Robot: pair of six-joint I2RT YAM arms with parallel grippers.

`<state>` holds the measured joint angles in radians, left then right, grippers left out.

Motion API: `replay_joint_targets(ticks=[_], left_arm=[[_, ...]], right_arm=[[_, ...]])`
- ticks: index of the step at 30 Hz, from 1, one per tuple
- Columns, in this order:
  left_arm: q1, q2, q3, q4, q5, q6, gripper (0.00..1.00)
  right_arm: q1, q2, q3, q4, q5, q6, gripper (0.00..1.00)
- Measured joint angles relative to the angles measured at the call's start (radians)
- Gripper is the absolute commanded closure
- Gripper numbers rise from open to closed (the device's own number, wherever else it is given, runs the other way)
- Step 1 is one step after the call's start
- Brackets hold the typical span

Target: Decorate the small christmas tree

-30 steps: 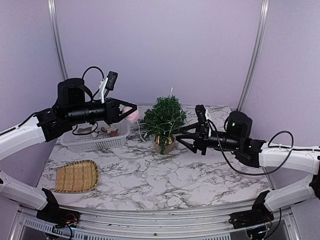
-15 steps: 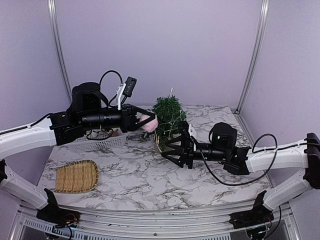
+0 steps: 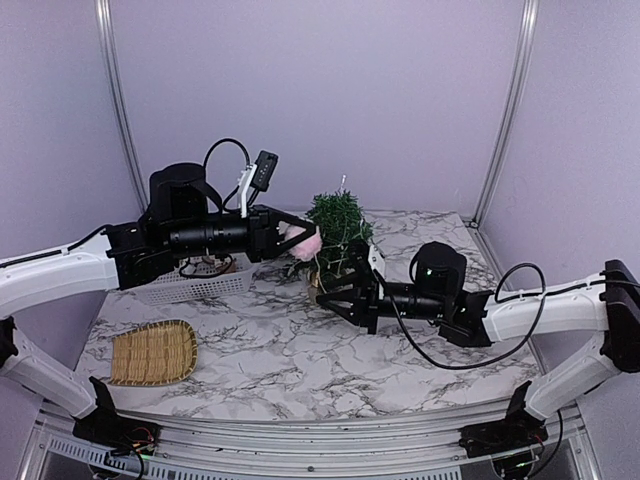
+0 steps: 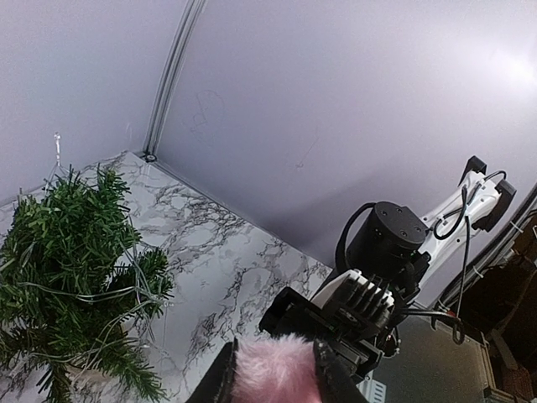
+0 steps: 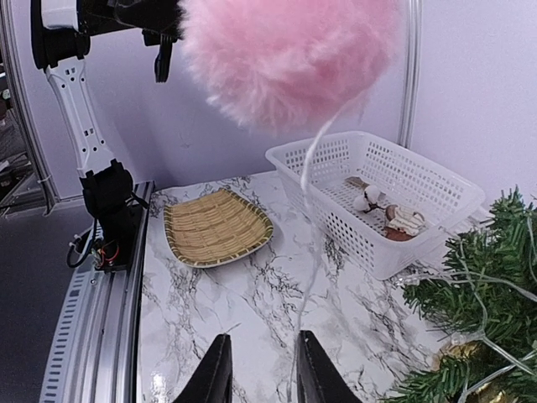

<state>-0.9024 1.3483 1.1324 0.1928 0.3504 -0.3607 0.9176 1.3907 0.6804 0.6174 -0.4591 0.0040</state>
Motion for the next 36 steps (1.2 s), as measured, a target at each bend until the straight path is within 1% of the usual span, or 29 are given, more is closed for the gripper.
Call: replay_joint_targets(ticks=[3,4,11,19,24,29,36], left_arm=[[0.000,0.002,0.000,0.002,0.000,0.000,0.73],[0.000,0.002,0.000,0.005,0.000,0.000,0.73],[0.000,0.003,0.000,0.014,-0.023,0.005,0.74],[0.004,0.010,-0.004,0.021,-0.117,0.032,0.74],[0.022,0.010,-0.040,0.027,-0.195,0.034,0.74],[0.029,0.011,-0.075,0.035,-0.214,0.042,0.75],[0.029,0.012,-0.179,0.091,-0.229,0.047,0.76]], right_arm=[[0.001,0.002,0.004,0.001,0.010,-0.002,0.97],[0.001,0.002,0.004,0.001,0.015,-0.003,1.00],[0.002,-0.004,0.004,-0.012,0.080,-0.020,1.00],[0.001,-0.076,0.003,-0.054,0.214,-0.033,1.00],[0.001,-0.069,0.004,-0.085,0.282,-0.031,1.00],[0.001,-0.057,0.004,-0.118,0.332,-0.026,1.00],[0.001,-0.045,0.003,-0.140,0.376,0.008,1.00]])
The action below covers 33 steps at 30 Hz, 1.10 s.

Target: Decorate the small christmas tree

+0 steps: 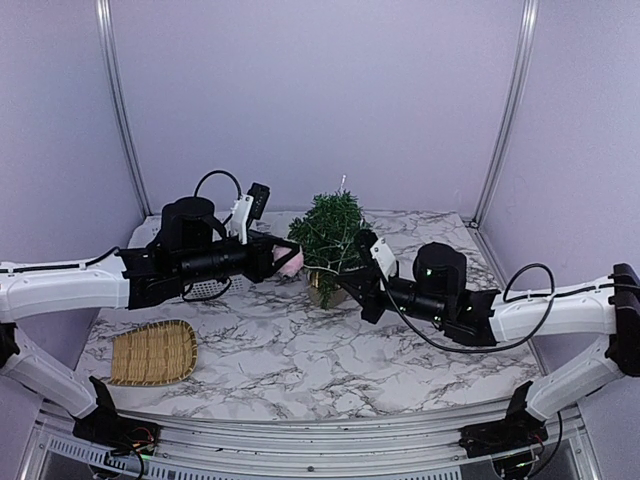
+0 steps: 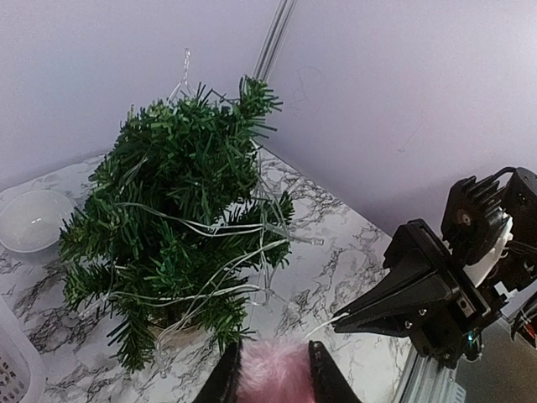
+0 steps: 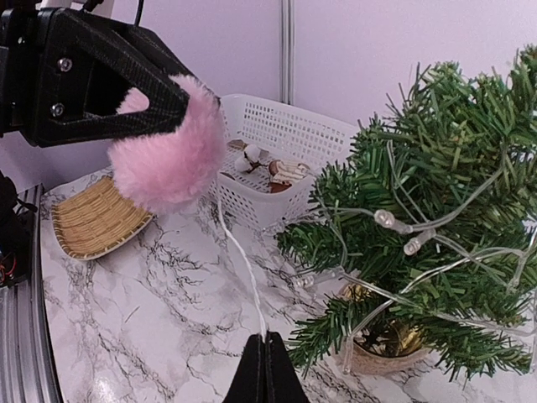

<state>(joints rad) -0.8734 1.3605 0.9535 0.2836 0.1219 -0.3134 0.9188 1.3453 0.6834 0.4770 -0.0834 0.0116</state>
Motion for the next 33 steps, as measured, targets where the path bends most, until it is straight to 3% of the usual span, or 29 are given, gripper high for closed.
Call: replay_joint_targets(ticks=[10,33], left_arm=[[0.000,0.027,-0.106,0.106,-0.037,-0.009,0.77],[0.001,0.133,-0.066,0.228,-0.194,0.019,0.77]], right_arm=[[0.000,0.037,-0.026,-0.005,0.067,0.025,1.00],[0.000,0.147,0.058,-0.006,0.264,0.071,1.00]])
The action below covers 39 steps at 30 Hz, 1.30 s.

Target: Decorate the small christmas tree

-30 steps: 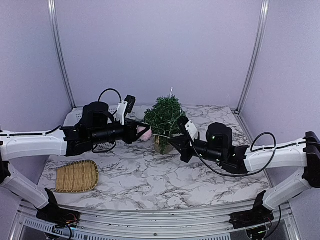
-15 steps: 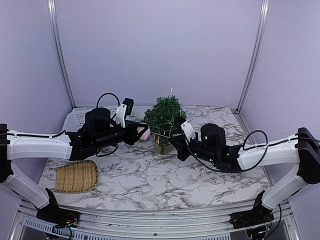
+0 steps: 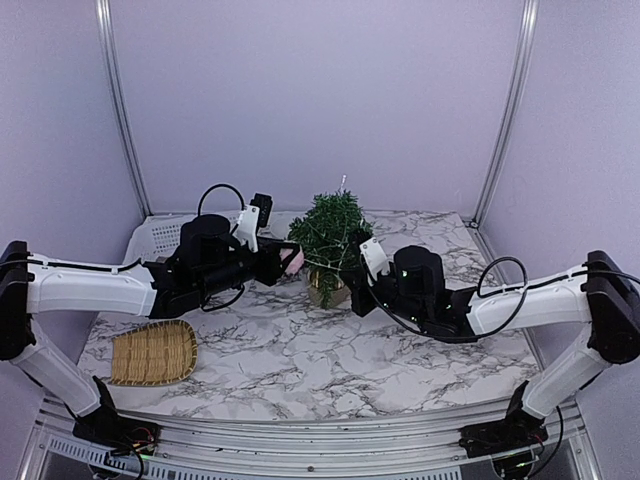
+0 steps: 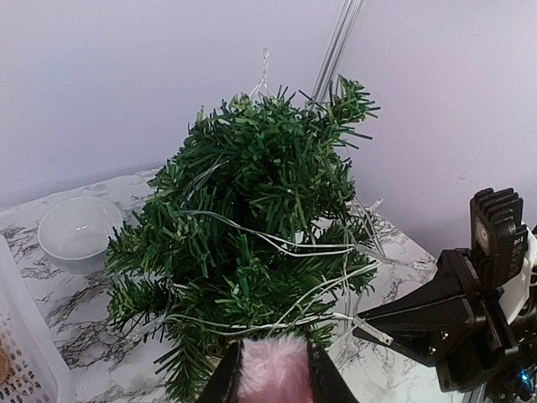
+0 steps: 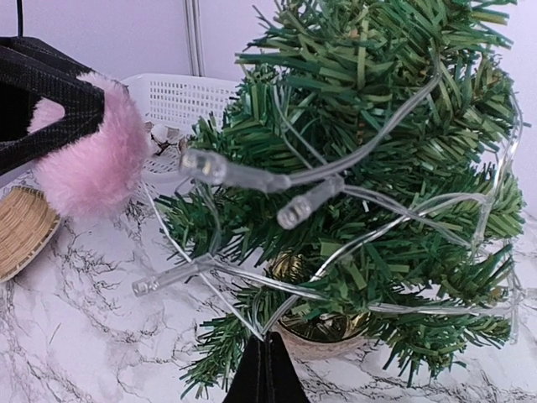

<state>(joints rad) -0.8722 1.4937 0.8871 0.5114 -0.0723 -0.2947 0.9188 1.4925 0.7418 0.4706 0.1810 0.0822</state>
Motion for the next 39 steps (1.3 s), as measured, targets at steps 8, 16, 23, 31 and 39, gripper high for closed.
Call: replay_joint_targets(ticks=[8,16,23,31,39], left_arm=[[0.001,0.000,0.000,0.020,0.011,0.017,0.78],[0.002,0.000,0.000,0.039,0.075,0.039,0.78],[0.002,-0.002,0.000,0.045,0.129,0.052,0.78],[0.002,-0.003,0.000,0.046,0.151,0.054,0.78],[0.002,-0.014,0.000,0.062,0.150,0.054,0.78]], right_arm=[[0.000,-0.002,0.000,0.016,0.005,0.012,1.00],[0.000,-0.008,0.000,0.023,-0.035,0.015,1.00],[0.000,-0.044,-0.011,0.023,-0.052,0.015,1.00],[0.000,-0.048,-0.016,0.024,-0.035,0.015,1.00],[0.000,-0.050,-0.021,0.031,0.005,0.020,1.00]])
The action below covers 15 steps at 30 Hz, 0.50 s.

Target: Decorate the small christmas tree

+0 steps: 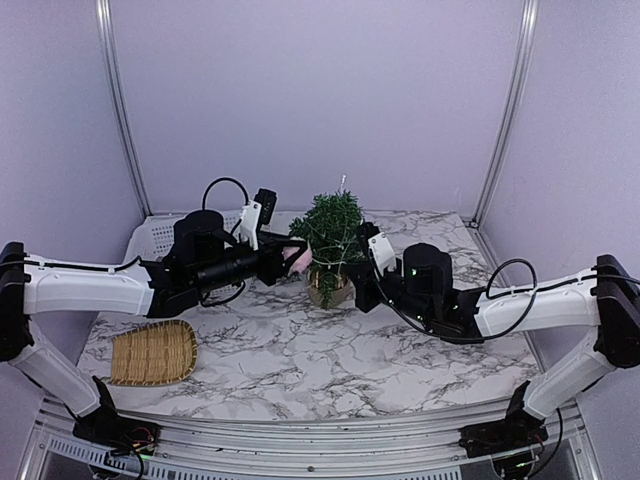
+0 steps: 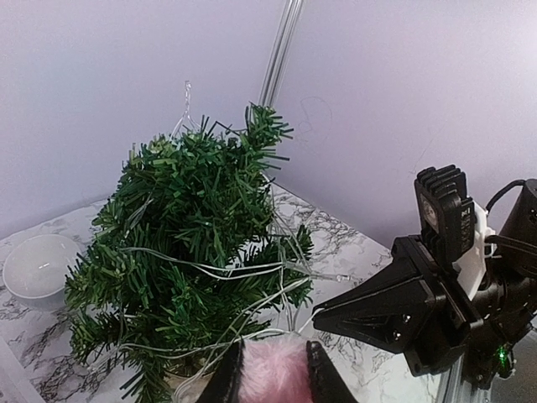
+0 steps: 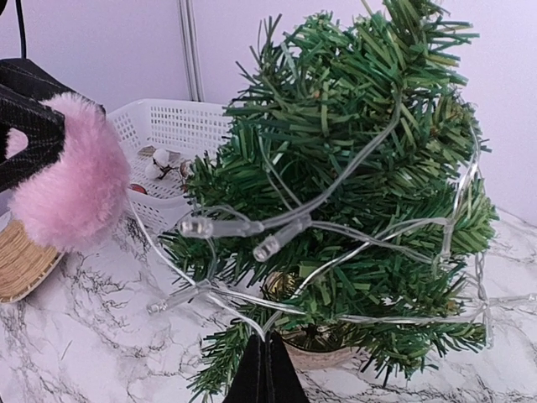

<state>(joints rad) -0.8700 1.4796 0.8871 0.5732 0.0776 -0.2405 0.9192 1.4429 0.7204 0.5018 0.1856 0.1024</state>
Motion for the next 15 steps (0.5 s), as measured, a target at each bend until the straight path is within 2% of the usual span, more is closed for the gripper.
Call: replay_joint_targets(ticks=[15], left_arm=[[0.031,0.024,0.000,0.007,-0.044,-0.006,0.79]], right_arm=[[0.000,0.050,0.005,0.020,0.022,0.002,1.00]])
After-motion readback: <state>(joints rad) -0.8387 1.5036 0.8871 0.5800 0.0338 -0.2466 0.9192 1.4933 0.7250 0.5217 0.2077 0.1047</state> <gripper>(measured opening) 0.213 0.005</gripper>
